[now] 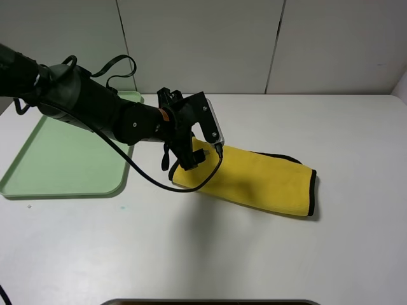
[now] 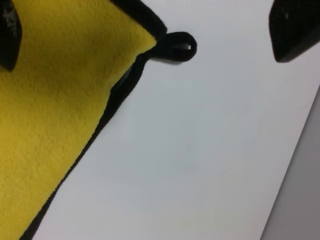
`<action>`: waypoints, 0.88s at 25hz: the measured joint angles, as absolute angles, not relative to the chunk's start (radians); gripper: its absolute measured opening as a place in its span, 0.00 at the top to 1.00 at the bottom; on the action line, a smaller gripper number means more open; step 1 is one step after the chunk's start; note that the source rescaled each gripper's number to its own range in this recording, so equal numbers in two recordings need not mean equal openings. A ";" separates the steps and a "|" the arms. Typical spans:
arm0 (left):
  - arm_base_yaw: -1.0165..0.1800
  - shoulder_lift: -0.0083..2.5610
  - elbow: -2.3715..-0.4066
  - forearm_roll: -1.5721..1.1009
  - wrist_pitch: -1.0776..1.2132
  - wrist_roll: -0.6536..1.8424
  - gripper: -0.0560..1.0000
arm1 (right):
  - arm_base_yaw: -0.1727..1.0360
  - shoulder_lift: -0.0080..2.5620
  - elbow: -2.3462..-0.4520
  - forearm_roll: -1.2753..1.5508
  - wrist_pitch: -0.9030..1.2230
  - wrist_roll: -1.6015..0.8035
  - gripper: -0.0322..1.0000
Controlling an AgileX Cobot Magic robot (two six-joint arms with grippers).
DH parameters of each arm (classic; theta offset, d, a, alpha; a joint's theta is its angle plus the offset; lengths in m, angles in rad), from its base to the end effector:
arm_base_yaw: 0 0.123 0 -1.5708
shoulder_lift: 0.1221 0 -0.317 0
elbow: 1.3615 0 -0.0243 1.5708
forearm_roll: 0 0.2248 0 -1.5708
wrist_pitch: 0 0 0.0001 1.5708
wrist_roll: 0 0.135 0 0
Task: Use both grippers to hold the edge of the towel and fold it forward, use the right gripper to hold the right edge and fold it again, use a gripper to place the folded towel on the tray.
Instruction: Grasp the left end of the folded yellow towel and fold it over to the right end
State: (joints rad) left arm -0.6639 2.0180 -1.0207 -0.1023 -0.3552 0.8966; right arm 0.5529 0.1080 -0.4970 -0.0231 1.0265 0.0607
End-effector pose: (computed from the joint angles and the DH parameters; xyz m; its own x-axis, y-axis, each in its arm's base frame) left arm 0.3515 -0.2689 0.1561 0.1353 0.8050 -0.5777 0.7109 0.3273 0.6225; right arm -0.0028 -0.0049 0.2493 -0.4693 -0.2324 -0.8519 -0.4884 0.8720 0.0312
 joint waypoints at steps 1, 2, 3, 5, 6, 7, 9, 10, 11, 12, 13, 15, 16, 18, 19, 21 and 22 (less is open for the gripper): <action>-0.664 2.018 -1.021 -0.102 -0.355 0.897 0.00 | 0.553 0.108 -0.496 -0.022 1.027 0.062 0.00; -0.664 2.018 -1.021 -0.102 -0.355 0.897 0.00 | 0.553 0.108 -0.496 -0.021 1.027 0.062 0.00; -0.664 2.018 -1.021 -0.102 -0.355 0.897 0.01 | 0.553 0.108 -0.496 -0.019 1.027 0.062 0.00; -0.664 2.018 -1.021 -0.102 -0.355 0.897 0.01 | 0.553 0.108 -0.496 -0.019 1.027 0.062 0.00; -0.664 2.018 -1.021 -0.102 -0.355 0.897 0.01 | 0.553 0.108 -0.496 -0.019 1.027 0.062 0.00; -0.664 2.018 -1.021 -0.102 -0.355 0.897 0.01 | 0.551 0.104 -0.496 -0.018 1.027 0.062 0.00; -0.664 2.018 -1.021 -0.102 -0.355 0.897 0.01 | 0.521 0.079 -0.493 -0.016 1.027 0.062 0.00; -0.664 2.018 -1.021 -0.102 -0.355 0.897 0.01 | 0.491 0.054 -0.492 -0.015 1.027 0.062 0.00; -0.664 2.018 -1.021 -0.102 -0.355 0.897 0.01 | 0.463 0.026 -0.492 -0.015 1.027 0.062 0.00; -0.664 2.018 -1.021 -0.102 -0.355 0.897 0.01 | 0.426 0.009 -0.492 -0.015 1.027 0.062 0.00; -0.664 2.018 -1.021 -0.105 -0.355 0.897 0.01 | 0.390 -0.002 -0.493 -0.012 1.027 0.062 0.00; -0.664 2.018 -1.021 -0.141 -0.352 0.897 0.01 | 0.341 -0.004 -0.493 -0.010 1.027 0.062 0.00; -0.664 2.018 -1.021 -0.157 -0.351 0.897 0.01 | 0.317 -0.004 -0.493 0.000 1.027 0.062 0.00; -0.664 2.018 -1.021 -0.192 -0.339 0.897 0.01 | 0.278 -0.004 -0.493 0.005 1.027 0.062 0.00; -0.664 2.017 -1.021 -0.215 -0.324 0.897 0.01 | 0.260 -0.004 -0.493 0.006 1.027 0.062 0.00; -0.664 2.002 -1.021 -0.263 -0.285 0.897 0.01 | 0.239 -0.006 -0.493 0.008 1.027 0.062 0.00; -0.664 1.990 -1.021 -0.290 -0.264 0.897 0.01 | 0.236 -0.006 -0.493 0.011 1.027 0.062 0.00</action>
State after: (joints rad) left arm -0.6639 1.9903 -1.0207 -0.2896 -0.2637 0.8966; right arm 0.2362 -0.0061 -0.4928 0.0106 1.0273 0.0616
